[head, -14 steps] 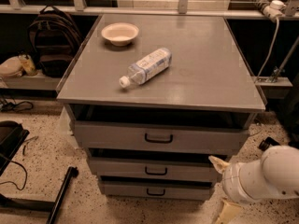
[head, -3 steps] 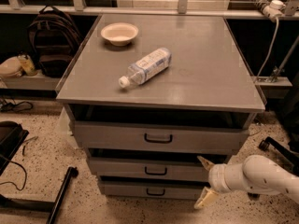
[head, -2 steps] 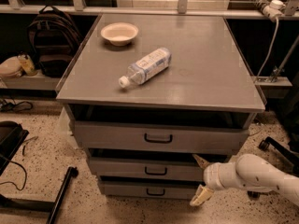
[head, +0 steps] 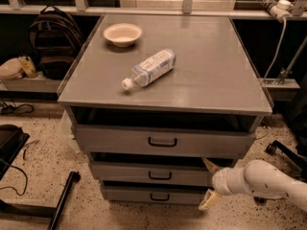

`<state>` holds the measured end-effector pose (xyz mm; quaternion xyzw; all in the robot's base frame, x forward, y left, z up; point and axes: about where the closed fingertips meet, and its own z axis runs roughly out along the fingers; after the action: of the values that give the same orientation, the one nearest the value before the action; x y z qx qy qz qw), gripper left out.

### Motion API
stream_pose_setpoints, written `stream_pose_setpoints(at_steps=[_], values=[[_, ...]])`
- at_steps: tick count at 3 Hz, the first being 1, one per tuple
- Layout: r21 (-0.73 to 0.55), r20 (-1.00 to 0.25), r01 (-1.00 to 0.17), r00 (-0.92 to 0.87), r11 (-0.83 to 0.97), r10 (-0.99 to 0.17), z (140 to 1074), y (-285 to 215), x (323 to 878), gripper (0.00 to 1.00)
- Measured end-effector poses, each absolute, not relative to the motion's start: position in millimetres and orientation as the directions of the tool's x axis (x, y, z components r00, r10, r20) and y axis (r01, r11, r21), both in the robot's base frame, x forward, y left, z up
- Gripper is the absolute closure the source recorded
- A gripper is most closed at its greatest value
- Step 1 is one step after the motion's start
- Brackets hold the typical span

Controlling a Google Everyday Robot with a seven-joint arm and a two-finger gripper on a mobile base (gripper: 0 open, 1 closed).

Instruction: Open middle drawer

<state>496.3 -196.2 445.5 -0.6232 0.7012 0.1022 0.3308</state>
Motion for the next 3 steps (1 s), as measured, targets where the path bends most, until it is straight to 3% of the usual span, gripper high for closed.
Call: stream_pose_setpoints(at_steps=[3], values=[[-0.275, -0.518, -0.941, -0.03, 0.199, -0.855, 410, -223, 514, 0.0]])
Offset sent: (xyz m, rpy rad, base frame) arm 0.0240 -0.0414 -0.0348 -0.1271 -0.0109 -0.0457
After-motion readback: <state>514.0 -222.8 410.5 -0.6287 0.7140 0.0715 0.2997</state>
